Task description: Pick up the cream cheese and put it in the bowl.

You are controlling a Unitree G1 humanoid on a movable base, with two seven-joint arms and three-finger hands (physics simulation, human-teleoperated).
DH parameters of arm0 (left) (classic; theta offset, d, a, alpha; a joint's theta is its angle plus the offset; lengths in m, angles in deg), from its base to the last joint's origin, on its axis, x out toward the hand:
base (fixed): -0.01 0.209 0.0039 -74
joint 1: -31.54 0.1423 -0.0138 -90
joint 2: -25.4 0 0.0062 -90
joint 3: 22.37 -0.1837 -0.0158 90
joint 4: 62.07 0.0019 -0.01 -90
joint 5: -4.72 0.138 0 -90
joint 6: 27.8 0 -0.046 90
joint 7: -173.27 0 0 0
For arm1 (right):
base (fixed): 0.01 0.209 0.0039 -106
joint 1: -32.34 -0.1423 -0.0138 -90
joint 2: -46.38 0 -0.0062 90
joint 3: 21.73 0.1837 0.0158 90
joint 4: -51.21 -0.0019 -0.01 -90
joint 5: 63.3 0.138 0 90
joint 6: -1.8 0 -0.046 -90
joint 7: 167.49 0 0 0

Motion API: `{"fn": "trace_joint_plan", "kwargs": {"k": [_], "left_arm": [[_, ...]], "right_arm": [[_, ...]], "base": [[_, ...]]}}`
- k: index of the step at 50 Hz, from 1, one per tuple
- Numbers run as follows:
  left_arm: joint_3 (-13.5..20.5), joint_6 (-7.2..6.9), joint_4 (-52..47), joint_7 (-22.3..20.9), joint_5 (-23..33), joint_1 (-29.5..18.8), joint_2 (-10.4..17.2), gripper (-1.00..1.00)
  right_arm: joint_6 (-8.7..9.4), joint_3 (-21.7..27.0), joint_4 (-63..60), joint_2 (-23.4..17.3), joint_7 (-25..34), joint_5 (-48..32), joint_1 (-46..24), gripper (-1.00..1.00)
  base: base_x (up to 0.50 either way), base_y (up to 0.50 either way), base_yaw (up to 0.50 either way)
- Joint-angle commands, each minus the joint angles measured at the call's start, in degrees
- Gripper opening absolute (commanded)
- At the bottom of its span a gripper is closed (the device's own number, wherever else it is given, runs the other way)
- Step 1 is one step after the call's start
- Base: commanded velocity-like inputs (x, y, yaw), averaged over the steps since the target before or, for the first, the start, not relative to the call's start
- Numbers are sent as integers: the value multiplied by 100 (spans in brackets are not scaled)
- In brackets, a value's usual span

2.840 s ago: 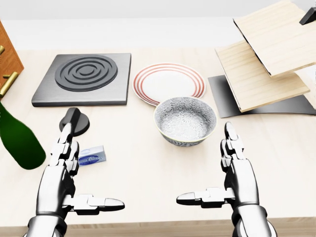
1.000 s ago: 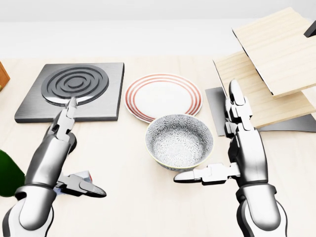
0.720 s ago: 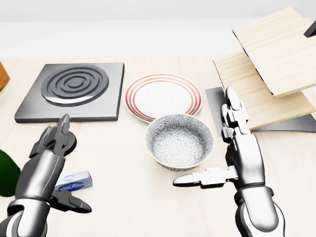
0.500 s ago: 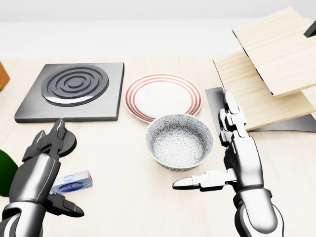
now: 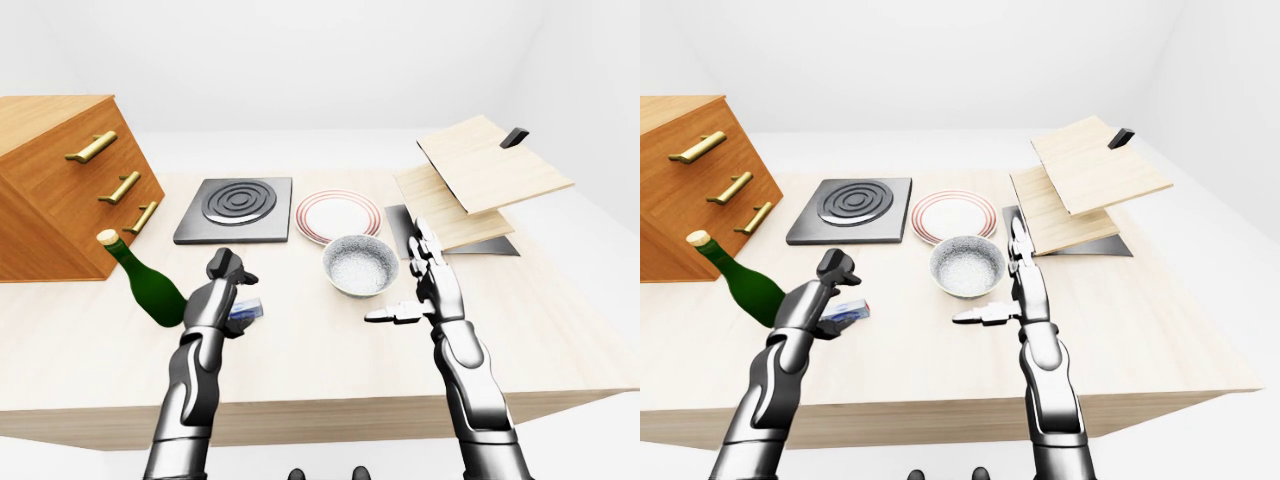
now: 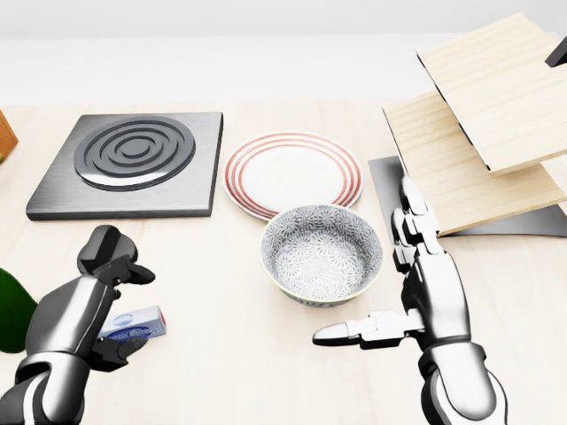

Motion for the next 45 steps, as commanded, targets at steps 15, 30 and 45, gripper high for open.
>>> {"fn": "trace_joint_plan", "kwargs": {"k": [15, 30, 45], "left_arm": [[-102, 0, 2355, 913, -403, -1151, 345, 23], [-228, 0, 3399, 1325, -538, -1479, 432, 21], [-300, 0, 4058, 1563, -587, -1643, 437, 14]], "right_arm": [[0, 105, 456, -47, 44, 99, 23, 100], [0, 122, 572, -58, 38, 110, 26, 100], [0, 138, 646, -64, 29, 114, 40, 100]], "base": [[0, 0, 0], [0, 0, 0], [0, 0, 0]]}}
